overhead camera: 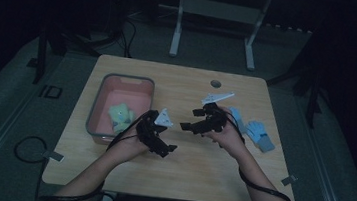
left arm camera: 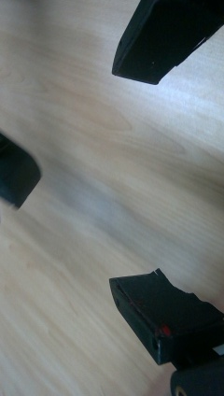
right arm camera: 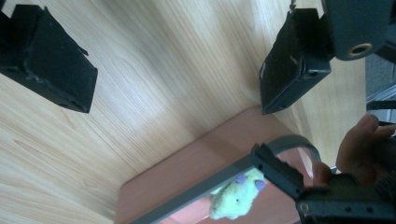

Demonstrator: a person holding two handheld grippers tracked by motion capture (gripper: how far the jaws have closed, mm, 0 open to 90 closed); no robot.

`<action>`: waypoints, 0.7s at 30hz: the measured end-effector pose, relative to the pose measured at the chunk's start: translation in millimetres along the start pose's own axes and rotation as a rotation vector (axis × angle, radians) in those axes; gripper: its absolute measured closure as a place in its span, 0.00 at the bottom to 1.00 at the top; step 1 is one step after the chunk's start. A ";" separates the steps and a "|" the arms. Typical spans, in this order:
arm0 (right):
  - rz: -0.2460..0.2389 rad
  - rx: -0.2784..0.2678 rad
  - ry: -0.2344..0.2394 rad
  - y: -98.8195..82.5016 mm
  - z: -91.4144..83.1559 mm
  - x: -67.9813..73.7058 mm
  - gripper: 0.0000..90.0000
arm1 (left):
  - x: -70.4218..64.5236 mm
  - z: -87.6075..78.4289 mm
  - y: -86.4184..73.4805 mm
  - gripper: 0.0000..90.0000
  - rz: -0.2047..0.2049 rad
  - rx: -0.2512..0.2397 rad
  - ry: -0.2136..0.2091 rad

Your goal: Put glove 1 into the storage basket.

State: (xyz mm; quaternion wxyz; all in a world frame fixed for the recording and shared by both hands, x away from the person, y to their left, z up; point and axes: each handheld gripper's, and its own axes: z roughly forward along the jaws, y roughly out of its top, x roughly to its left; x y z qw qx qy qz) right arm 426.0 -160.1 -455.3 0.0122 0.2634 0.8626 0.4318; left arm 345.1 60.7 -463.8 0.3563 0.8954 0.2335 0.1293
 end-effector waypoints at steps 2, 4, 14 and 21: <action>-0.002 -0.002 -0.002 -2.6 -2.4 -0.4 0.15 | -4.9 4.9 1.8 0.02 0.018 0.007 -0.011; -0.007 -0.012 -0.010 -11.4 -9.1 -2.7 0.23 | -11.5 9.8 4.0 0.02 0.022 -0.010 -0.030; 0.015 -0.023 -0.066 -43.0 -26.0 -17.5 0.42 | -31.9 29.2 4.1 0.02 0.041 -0.044 -0.053; 0.028 -0.040 -0.109 -65.7 -44.2 -29.8 0.46 | -38.2 43.8 -6.9 0.02 0.031 -0.045 -0.072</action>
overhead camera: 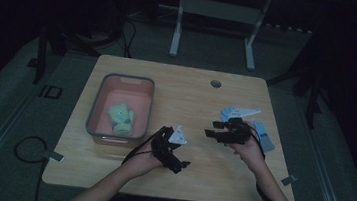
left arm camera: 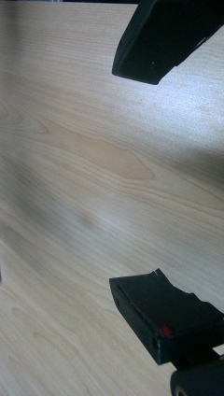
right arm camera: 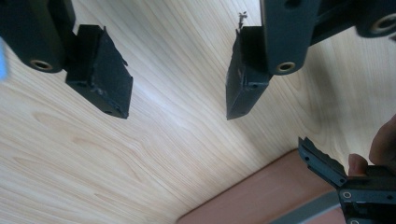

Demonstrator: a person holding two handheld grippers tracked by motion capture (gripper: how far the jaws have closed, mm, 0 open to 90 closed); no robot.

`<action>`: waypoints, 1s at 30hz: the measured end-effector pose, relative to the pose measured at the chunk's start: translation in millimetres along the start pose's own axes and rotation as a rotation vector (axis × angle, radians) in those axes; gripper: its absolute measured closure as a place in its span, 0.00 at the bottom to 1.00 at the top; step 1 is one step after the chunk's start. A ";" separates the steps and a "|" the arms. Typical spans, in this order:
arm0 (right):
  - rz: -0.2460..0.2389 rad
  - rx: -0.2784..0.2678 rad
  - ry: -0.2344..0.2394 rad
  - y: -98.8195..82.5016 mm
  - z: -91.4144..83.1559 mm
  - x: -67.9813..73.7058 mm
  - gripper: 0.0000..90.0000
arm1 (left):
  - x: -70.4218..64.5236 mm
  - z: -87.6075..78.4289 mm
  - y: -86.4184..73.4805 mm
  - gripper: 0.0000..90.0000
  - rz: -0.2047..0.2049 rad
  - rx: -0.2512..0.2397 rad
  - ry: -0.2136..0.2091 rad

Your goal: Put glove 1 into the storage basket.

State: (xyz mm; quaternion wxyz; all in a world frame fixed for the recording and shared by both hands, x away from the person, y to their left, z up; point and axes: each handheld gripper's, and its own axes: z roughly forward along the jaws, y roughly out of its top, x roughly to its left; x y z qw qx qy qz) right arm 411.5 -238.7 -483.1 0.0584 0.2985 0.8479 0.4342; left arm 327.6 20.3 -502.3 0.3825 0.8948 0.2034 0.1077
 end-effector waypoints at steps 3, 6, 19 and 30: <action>0.009 0.001 -0.019 -8.5 -8.0 -5.1 0.48 | -1.3 3.7 -6.7 0.02 -0.015 -0.016 -0.006; 0.015 0.011 -0.039 -16.3 -14.1 -9.3 0.48 | -3.3 7.7 -13.7 0.02 -0.015 -0.020 0.006; 0.089 0.017 -0.187 -47.5 -40.0 -46.0 0.66 | -7.5 10.5 -41.9 0.02 -0.040 -0.059 0.045; 0.142 0.028 -0.303 -40.8 -29.5 -90.2 0.79 | -9.0 5.9 -55.9 0.02 -0.063 -0.124 0.054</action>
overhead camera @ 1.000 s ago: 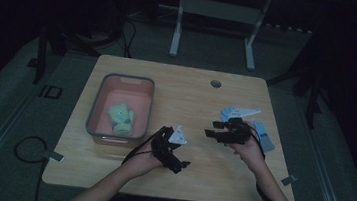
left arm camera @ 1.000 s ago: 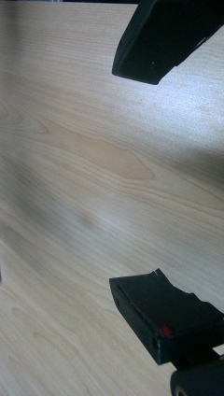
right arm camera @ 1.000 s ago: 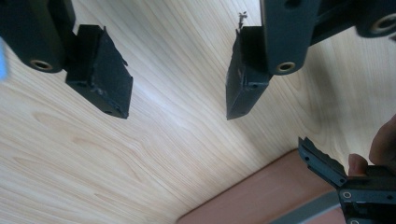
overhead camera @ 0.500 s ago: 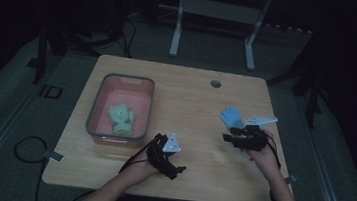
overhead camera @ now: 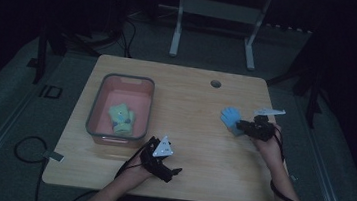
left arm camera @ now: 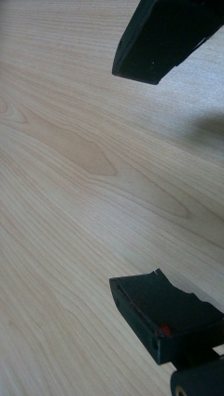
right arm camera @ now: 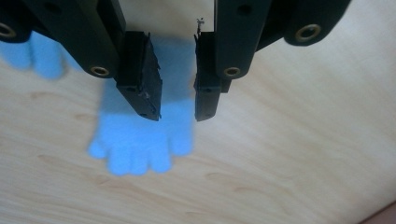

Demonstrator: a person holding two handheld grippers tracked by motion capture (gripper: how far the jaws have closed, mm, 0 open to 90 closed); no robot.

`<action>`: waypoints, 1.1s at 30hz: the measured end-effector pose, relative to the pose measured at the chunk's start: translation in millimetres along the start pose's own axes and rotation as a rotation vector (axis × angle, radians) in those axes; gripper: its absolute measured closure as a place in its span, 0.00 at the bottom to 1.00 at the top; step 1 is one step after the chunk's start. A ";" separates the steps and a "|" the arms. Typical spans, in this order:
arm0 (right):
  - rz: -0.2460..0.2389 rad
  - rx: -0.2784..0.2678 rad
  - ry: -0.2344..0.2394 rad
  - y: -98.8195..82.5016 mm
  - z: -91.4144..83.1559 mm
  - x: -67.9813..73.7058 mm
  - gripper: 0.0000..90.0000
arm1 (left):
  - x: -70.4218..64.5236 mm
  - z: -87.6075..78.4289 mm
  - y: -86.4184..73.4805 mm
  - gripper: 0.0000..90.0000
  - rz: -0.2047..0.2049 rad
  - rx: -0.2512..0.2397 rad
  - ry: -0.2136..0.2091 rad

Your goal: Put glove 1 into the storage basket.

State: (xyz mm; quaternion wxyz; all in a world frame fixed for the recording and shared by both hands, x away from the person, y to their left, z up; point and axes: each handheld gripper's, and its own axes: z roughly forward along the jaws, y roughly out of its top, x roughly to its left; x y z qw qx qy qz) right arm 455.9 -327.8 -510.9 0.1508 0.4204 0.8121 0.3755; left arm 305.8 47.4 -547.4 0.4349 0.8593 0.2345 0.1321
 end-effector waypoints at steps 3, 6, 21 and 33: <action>0.004 0.020 -0.020 6.4 15.5 -10.6 0.73 | 0.5 0.9 -1.6 0.02 -0.005 0.008 0.005; -0.011 0.030 -0.026 9.7 25.6 -14.6 0.70 | 0.3 0.9 -1.9 0.02 0.001 0.006 0.007; -0.065 0.102 -0.027 4.2 51.0 -13.3 0.88 | -0.7 1.2 -3.8 0.02 0.022 0.002 -0.006; 0.047 0.070 -0.062 18.2 32.1 15.1 0.97 | -4.2 2.5 -4.2 0.02 0.037 0.008 -0.002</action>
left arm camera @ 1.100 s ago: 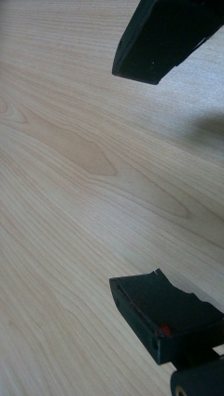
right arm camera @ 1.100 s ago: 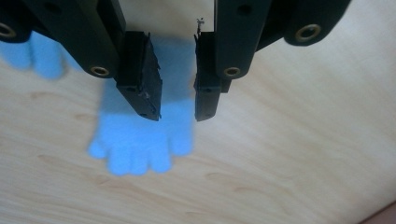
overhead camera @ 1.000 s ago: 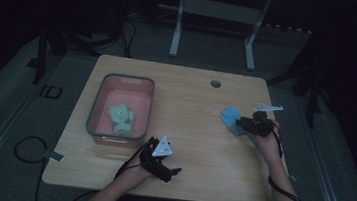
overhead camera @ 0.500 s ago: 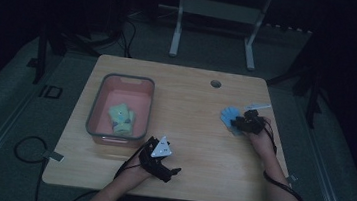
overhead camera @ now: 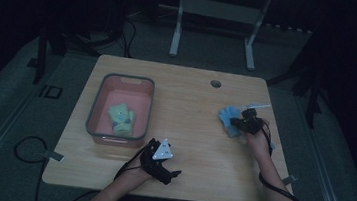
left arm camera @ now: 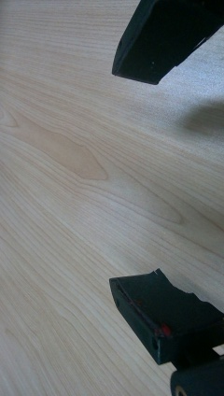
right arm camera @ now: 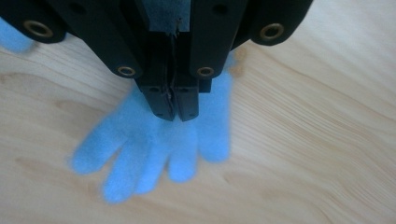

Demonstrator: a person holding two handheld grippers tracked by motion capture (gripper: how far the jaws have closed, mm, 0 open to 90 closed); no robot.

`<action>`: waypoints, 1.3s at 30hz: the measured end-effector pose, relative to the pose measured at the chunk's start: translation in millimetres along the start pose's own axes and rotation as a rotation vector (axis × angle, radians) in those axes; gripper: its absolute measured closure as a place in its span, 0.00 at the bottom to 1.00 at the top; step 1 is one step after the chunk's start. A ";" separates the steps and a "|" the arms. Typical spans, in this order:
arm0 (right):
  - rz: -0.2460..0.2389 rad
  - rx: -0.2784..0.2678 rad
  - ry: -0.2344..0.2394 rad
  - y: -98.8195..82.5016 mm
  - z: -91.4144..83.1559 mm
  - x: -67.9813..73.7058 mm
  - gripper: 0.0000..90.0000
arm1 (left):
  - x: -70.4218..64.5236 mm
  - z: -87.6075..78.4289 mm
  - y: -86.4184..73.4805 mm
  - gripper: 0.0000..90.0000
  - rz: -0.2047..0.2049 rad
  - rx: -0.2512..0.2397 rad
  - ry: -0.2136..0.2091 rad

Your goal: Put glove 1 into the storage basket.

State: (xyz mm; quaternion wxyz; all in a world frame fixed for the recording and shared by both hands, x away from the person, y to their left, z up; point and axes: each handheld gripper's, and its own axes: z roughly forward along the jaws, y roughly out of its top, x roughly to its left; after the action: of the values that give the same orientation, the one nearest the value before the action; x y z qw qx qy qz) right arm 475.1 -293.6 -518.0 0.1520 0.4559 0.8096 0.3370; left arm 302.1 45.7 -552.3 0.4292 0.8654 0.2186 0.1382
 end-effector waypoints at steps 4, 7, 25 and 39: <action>-0.003 -0.049 -0.031 9.7 -26.4 25.0 0.97 | 0.0 -1.2 0.4 0.02 0.004 -0.005 0.007; 0.020 -0.070 -0.029 11.1 -35.2 35.0 0.97 | 0.5 -1.4 0.1 0.02 0.000 -0.006 0.006; 0.106 -0.110 -0.049 -16.9 -45.8 127.8 0.97 | 1.5 -2.6 -0.9 0.02 0.005 -0.011 -0.001; 0.147 -0.101 -0.044 -39.2 -14.6 145.5 0.97 | 2.6 -3.9 -1.8 0.02 0.008 -0.015 0.006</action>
State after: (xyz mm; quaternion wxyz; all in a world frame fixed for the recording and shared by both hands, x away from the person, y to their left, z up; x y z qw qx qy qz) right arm 363.8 -191.2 -525.4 0.1677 0.5130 0.7525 0.3775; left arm 302.2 50.6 -551.3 0.4343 0.8626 0.2156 0.1443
